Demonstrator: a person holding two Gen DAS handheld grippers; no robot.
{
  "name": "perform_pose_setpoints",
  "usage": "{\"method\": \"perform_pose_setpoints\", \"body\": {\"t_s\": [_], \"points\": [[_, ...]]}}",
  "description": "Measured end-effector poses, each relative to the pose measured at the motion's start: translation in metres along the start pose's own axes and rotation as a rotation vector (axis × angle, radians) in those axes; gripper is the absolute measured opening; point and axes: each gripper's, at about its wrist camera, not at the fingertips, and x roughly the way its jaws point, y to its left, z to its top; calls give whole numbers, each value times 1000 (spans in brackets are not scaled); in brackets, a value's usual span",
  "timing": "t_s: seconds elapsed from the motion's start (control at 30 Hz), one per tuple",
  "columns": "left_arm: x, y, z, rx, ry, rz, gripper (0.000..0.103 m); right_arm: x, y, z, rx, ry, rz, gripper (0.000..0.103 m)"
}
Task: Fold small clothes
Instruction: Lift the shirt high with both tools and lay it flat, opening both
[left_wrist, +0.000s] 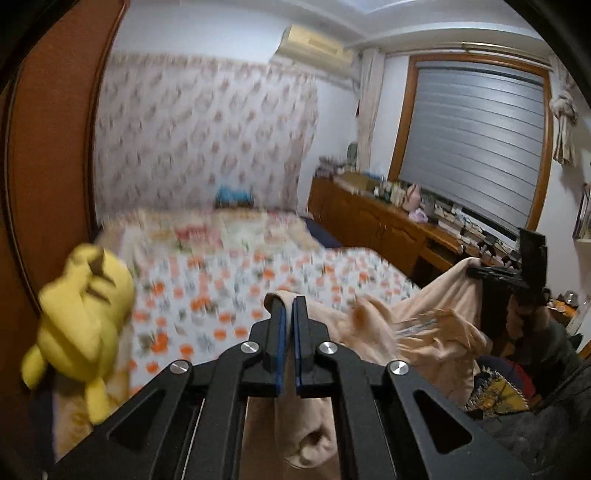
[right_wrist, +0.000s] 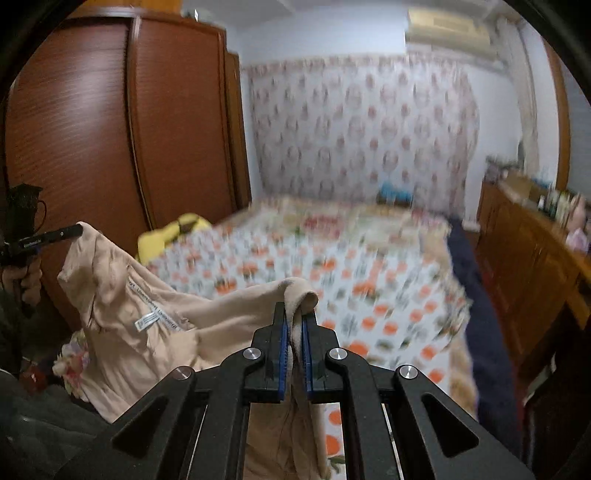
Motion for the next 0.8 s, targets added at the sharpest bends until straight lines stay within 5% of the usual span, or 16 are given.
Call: {"method": "perform_pose_setpoints", "body": {"t_s": [0.4,0.8], "points": [[-80,-3,83,43,-311,50,4,-129,15,85,-103,-270,-8,6],[-128,-12,139,90,-492,74,4,-220,28,144,-171,-458,-8,6]]}}
